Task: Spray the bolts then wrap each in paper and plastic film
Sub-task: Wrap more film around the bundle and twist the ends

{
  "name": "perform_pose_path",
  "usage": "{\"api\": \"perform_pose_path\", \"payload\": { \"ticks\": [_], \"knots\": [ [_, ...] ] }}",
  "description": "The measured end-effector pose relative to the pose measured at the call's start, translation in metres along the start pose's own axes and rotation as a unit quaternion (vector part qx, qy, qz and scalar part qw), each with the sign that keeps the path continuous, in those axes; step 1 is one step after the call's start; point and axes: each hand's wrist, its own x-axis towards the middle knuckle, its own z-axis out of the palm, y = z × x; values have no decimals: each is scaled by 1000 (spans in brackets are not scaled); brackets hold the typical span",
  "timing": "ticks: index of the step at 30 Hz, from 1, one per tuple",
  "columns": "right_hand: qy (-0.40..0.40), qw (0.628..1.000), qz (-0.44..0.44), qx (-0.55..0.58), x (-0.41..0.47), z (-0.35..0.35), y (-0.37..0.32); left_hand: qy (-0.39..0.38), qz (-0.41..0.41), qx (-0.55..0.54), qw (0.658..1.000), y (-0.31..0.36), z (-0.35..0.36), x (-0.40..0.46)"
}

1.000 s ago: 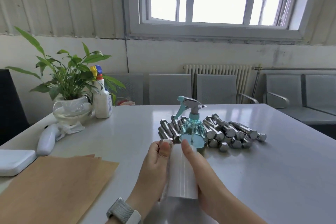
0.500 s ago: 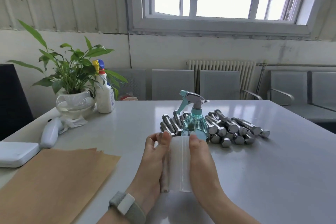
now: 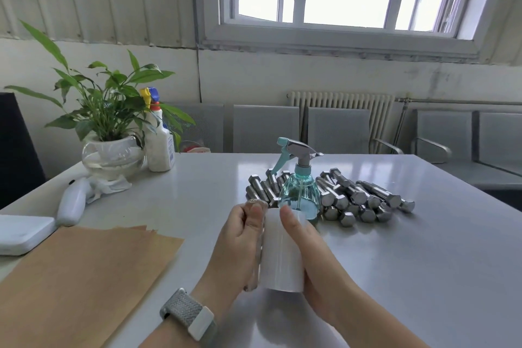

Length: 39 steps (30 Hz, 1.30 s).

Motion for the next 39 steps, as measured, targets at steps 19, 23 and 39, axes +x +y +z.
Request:
{"api": "perform_pose_path", "payload": {
  "ticks": [19,23,39],
  "knots": [
    [162,971,-83,-152,1,12,3,15,-130,-216,967,-4,13,-4],
    [58,996,-6,-63,0,7,-1,-4,-4,-66,998,-7,4,-4],
    [41,998,-18,-54,0,6,-2,45,57,14,997,-1,8,-12]
  ]
}}
